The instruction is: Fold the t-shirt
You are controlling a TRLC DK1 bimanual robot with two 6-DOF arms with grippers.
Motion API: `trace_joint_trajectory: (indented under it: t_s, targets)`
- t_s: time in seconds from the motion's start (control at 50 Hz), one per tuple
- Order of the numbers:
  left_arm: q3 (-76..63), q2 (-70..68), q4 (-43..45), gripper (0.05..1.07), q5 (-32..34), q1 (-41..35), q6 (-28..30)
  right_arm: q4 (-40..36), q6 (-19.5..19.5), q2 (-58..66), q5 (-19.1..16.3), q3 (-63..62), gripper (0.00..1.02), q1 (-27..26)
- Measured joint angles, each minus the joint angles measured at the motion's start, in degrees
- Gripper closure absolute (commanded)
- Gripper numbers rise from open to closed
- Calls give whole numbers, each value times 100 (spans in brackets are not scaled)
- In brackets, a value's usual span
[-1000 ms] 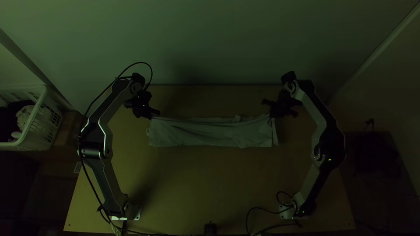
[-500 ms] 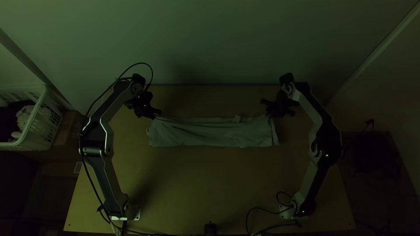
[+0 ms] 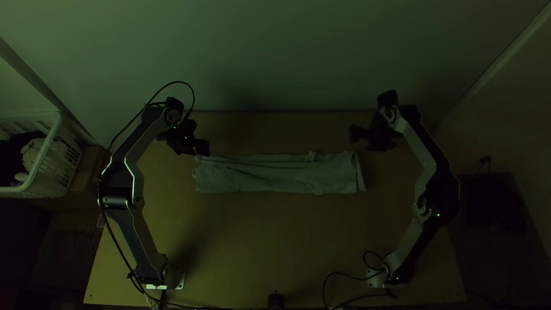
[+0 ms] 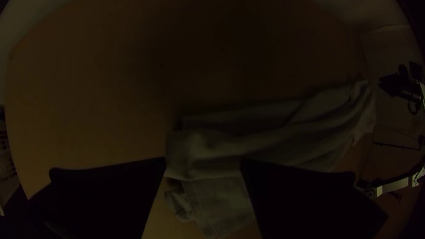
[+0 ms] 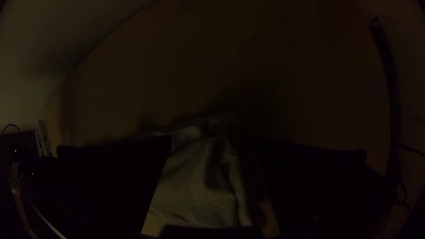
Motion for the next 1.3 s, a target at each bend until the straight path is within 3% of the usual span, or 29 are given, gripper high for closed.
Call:
trace_joint_trajectory:
  t_s: [0.22, 0.46, 0.82, 1.3]
  targets:
    - [-380, -564, 234, 10, 350, 310, 2, -37, -9, -638, -81, -107, 4, -96]
    - [-1062, -1049, 459, 10, 1202, 876, 2, -48, -24, -1261, -304, -164, 3, -140]
    - [-2566, -1552, 1615, 10, 2319, 1620, -28, -55, -24, -1604, -391, 63, 3, -131]
    - [-3355, -1375, 2208, 10, 2800, 1792, -59, -55, -24, -1880, -393, 109, 3, -50]
